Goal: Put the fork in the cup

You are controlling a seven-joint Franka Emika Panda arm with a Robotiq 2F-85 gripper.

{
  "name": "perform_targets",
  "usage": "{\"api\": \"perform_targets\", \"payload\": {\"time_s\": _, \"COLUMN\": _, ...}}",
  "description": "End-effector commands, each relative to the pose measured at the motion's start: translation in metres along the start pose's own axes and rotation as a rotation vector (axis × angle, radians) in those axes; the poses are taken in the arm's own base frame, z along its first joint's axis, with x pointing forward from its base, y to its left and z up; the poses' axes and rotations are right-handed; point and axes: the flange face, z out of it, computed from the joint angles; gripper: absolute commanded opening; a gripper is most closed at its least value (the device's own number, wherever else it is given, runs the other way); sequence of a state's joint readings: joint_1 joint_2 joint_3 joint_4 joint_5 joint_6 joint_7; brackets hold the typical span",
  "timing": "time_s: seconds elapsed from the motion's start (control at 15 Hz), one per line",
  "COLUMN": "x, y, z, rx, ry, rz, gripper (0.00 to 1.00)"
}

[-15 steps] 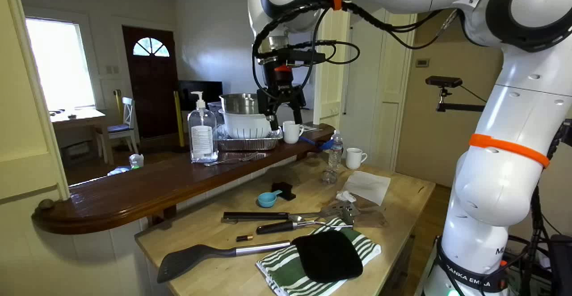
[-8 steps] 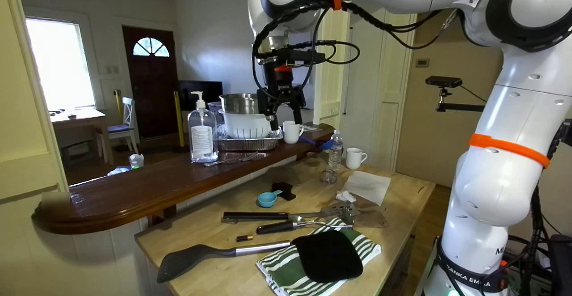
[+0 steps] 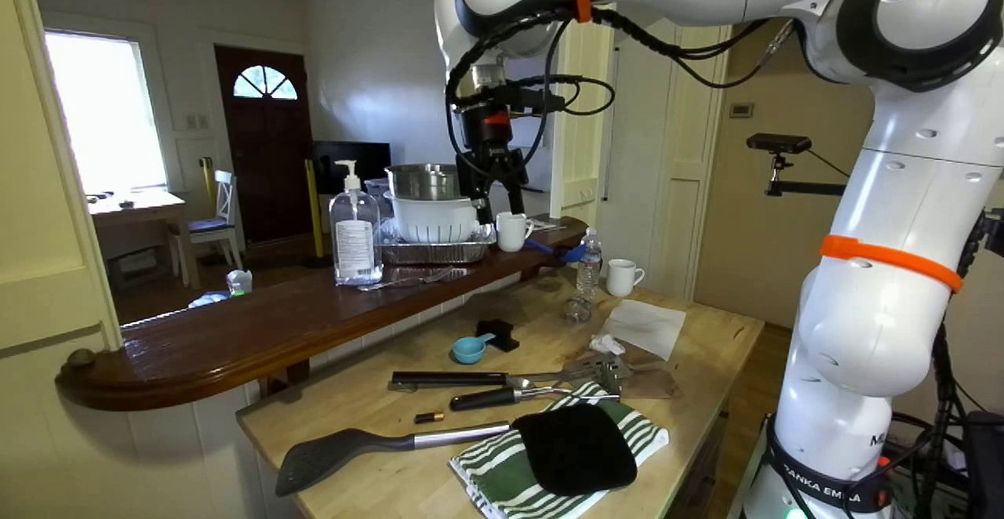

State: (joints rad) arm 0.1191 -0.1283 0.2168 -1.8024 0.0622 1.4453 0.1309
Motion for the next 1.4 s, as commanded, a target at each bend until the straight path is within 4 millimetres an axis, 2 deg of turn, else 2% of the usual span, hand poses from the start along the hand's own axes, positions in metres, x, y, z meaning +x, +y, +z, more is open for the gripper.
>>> {"api": "perform_targets", "payload": {"time_s": 0.0, "x": 0.046, "y": 0.012, "z": -0.001, "rx": -0.042, "ry": -0.019, "rz": -0.189, "gripper": 1.0}}
{"api": "perform_targets", "payload": {"time_s": 0.47, "x": 0.12, "y": 0.005, "z": 0.013, "rx": -0.245, "ry": -0.018, "rz": -0.485, "gripper": 1.0}}
{"api": "perform_targets", "payload": {"time_s": 0.67, "x": 0.147, "y": 0.008, "z": 0.017, "rx": -0.299, "ry": 0.133, "rz": -0.566, "gripper": 1.0}}
{"api": "perform_targets", "payload": {"time_s": 0.73, "x": 0.134, "y": 0.004, "z": 0.017, "rx": -0.267, "ry": 0.065, "rz": -0.517, "gripper": 1.0}}
{"api": "perform_targets", "payload": {"time_s": 0.87, "x": 0.146, "y": 0.005, "z": 0.019, "rx": -0.277, "ry": 0.12, "rz": -0.541, "gripper": 1.0}}
{"api": "perform_targets", "payload": {"time_s": 1.13, "x": 0.147, "y": 0.007, "z": 0.017, "rx": -0.278, "ry": 0.125, "rz": -0.55, "gripper": 1.0}}
{"api": "perform_targets", "payload": {"time_s": 1.2, "x": 0.154, "y": 0.011, "z": 0.021, "rx": -0.26, "ry": 0.172, "rz": -0.635, "gripper": 1.0}}
{"api": "perform_targets", "payload": {"time_s": 1.33, "x": 0.178, "y": 0.018, "z": 0.029, "rx": -0.253, "ry": 0.268, "rz": -0.691, "gripper": 1.0}}
